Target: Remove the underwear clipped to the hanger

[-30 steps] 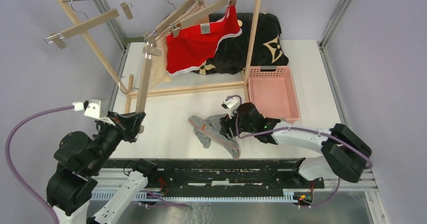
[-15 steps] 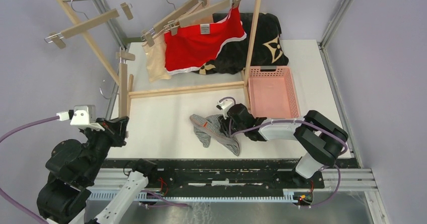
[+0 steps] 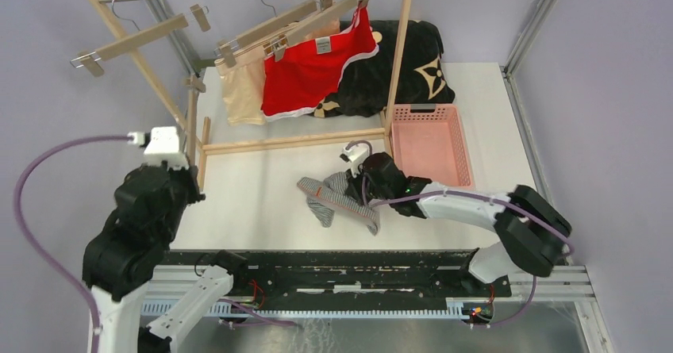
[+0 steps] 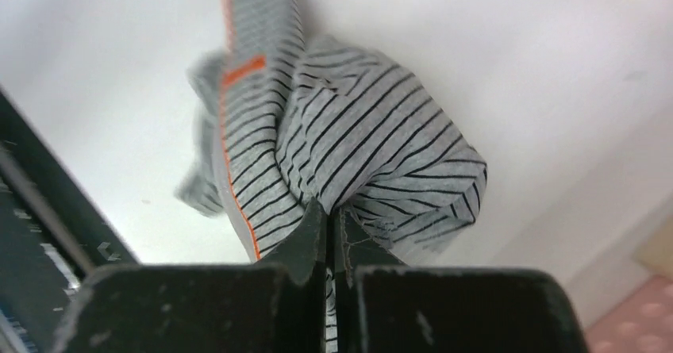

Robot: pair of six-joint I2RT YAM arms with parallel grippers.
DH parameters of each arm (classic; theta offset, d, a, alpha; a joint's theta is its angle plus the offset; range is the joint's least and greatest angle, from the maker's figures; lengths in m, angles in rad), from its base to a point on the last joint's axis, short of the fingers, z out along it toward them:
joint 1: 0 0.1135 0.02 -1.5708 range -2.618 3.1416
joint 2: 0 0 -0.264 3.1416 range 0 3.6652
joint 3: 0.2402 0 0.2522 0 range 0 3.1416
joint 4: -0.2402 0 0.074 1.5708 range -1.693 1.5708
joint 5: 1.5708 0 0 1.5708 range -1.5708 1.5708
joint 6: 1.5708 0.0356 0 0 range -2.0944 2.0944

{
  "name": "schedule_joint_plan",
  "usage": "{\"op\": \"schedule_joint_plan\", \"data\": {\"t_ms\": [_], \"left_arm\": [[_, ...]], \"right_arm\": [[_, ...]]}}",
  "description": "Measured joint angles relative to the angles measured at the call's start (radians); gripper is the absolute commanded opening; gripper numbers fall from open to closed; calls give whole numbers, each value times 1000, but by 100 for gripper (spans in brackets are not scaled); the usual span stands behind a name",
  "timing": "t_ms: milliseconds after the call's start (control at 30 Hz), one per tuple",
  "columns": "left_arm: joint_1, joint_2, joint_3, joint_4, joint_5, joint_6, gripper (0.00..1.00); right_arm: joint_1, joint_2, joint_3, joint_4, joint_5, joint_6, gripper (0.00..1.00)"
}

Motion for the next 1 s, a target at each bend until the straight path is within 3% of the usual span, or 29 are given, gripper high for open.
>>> {"op": "schedule_joint_plan", "data": {"t_ms": [267,433,733,1000], "left_arm": [[-58,340,153,18,-18,75,7],[-58,385,288,34,-42,111,7],[-58,424,444,68,-47,210,5],[-56,554,521,67,39,278,4]], "right_arm": [[0,-335,197,-130,109,-98,1],[-1,-473,224,-174,235,-171,1],[-87,-530,238,-277,446,-279,1],[-177,-613,237,-304,495,-299,1]]}}
